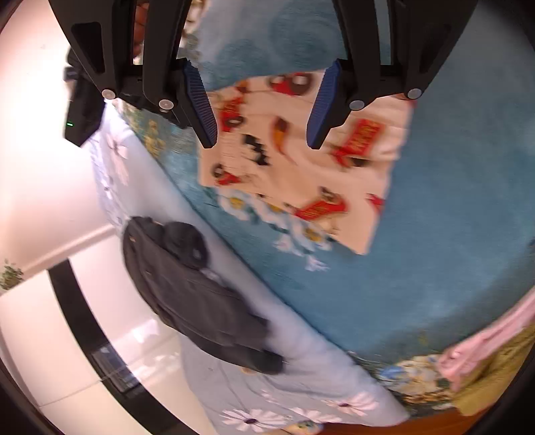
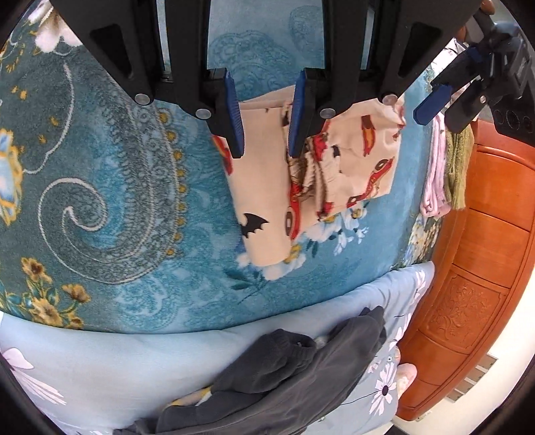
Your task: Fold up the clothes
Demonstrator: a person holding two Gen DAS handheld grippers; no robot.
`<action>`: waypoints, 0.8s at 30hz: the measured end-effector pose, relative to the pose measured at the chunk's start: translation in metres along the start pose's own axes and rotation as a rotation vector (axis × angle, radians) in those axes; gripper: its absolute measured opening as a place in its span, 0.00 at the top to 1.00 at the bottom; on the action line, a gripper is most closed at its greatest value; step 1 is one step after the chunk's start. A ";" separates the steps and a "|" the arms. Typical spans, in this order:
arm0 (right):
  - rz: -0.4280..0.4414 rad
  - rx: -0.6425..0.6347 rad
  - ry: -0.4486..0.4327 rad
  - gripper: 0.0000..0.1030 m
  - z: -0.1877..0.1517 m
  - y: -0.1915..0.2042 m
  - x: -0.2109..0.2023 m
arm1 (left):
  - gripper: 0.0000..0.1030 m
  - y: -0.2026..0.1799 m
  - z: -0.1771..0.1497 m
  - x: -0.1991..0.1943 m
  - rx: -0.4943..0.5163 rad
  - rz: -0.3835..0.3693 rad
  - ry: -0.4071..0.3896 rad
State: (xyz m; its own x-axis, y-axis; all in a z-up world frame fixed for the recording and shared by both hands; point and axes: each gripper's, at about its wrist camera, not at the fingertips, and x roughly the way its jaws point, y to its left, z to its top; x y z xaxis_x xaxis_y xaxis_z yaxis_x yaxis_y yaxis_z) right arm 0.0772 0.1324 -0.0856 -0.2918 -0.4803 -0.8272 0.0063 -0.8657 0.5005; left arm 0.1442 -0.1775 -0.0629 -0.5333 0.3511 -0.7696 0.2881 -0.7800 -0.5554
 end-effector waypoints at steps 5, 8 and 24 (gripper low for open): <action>0.015 -0.084 0.055 0.62 -0.002 0.027 0.021 | 0.42 0.068 -0.017 0.010 -0.161 0.189 0.050; 0.002 -0.055 0.103 0.62 -0.006 0.027 0.038 | 0.42 0.076 -0.023 0.020 -0.162 0.243 0.099; 0.018 -0.040 0.077 0.81 -0.016 0.045 0.042 | 0.42 0.091 -0.032 0.013 -0.244 0.110 0.106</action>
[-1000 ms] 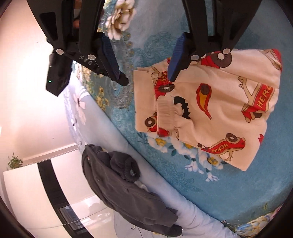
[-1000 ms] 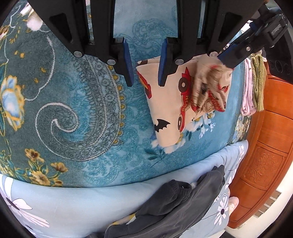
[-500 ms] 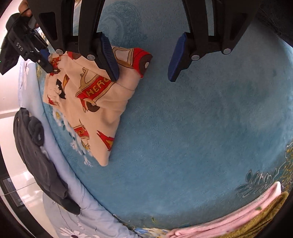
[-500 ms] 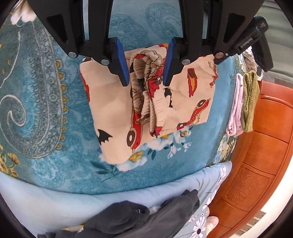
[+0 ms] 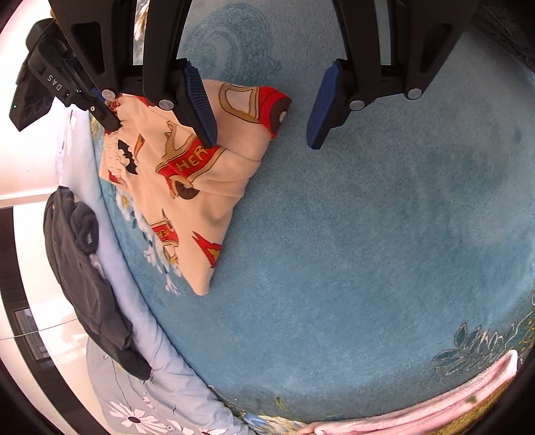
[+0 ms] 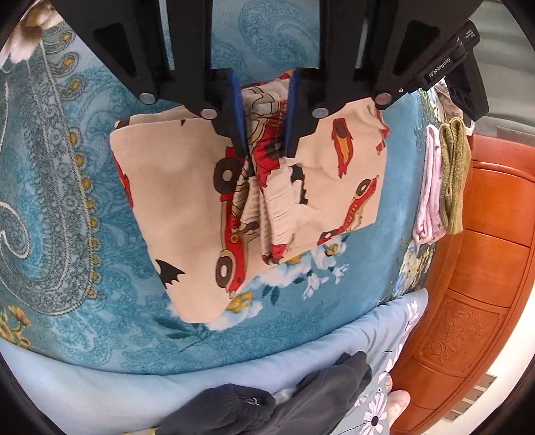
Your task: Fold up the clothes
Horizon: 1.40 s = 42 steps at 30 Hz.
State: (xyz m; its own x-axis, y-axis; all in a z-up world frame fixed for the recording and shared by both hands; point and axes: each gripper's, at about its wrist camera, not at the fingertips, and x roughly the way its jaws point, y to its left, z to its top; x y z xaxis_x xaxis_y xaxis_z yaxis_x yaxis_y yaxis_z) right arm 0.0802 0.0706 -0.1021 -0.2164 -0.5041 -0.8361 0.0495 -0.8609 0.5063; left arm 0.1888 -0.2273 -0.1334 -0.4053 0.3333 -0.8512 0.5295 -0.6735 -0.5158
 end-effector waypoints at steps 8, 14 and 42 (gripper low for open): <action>0.034 -0.258 -0.190 0.84 0.009 0.044 -0.059 | 0.42 -0.016 0.001 -0.008 0.092 -0.023 -0.016; -0.127 -0.240 -0.148 0.85 0.016 0.009 -0.043 | 0.42 -0.018 0.001 0.000 0.129 0.013 0.027; -0.050 -0.002 -0.126 0.43 0.032 -0.061 -0.030 | 0.40 -0.025 0.025 0.022 0.041 -0.101 0.022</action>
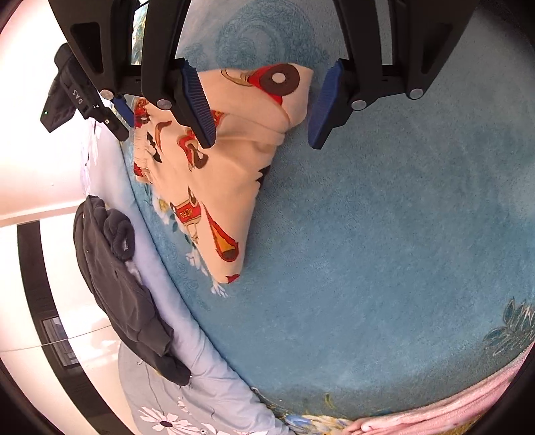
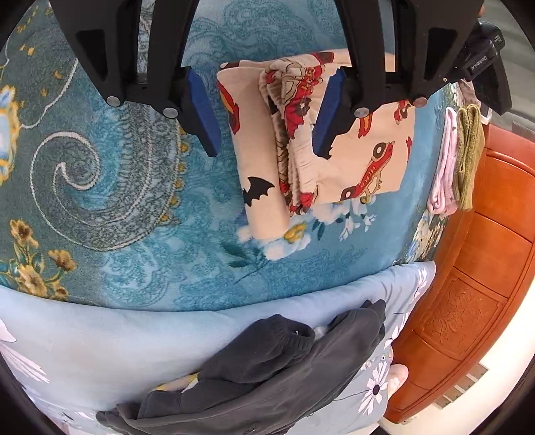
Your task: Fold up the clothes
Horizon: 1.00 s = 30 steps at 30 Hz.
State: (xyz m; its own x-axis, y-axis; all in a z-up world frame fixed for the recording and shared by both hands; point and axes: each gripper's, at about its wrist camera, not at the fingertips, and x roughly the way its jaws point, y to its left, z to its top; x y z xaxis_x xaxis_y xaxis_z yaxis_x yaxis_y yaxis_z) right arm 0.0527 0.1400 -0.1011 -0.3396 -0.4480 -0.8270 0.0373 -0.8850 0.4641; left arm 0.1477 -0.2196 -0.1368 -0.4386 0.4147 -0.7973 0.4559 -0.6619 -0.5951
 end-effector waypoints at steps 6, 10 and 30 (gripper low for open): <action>0.090 0.070 0.081 0.31 0.002 -0.022 0.020 | 0.37 0.006 0.012 0.019 -0.038 -0.007 0.044; 0.128 0.083 0.114 0.30 -0.003 -0.025 0.032 | 0.37 0.002 0.015 0.028 -0.025 -0.006 0.065; 0.059 0.121 0.130 0.75 0.004 0.036 0.022 | 0.81 -0.022 0.006 -0.005 0.119 0.040 -0.058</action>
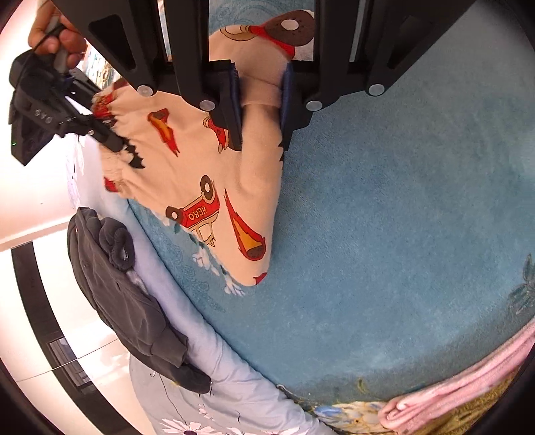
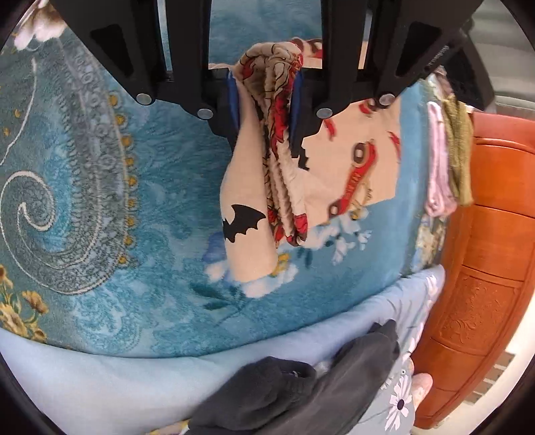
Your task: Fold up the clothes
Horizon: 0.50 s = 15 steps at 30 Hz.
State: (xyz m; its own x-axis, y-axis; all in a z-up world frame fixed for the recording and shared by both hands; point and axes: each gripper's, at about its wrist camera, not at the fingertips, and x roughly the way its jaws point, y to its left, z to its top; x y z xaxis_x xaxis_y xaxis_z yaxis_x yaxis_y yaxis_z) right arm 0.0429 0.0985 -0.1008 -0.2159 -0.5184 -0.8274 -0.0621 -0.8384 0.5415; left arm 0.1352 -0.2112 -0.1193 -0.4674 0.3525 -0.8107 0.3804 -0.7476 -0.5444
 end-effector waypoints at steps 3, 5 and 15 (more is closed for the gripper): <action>0.048 -0.108 -0.012 0.75 0.009 0.047 -0.014 | 0.81 0.012 0.012 -0.022 -0.050 -0.047 -0.076; 0.051 -0.208 -0.020 0.76 0.014 0.087 -0.019 | 0.81 0.028 0.024 -0.048 -0.095 -0.068 -0.152; 0.237 -0.690 0.070 0.76 0.022 0.346 0.029 | 0.81 0.150 0.080 -0.213 -0.268 -0.007 -0.569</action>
State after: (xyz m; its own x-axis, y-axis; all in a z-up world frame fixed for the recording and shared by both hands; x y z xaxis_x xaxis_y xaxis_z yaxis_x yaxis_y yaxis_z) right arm -0.0059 -0.2030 0.0663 -0.0834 -0.6893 -0.7196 0.6117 -0.6055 0.5091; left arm 0.2274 -0.4432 -0.0109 -0.7940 -0.0525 -0.6056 0.5280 -0.5532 -0.6444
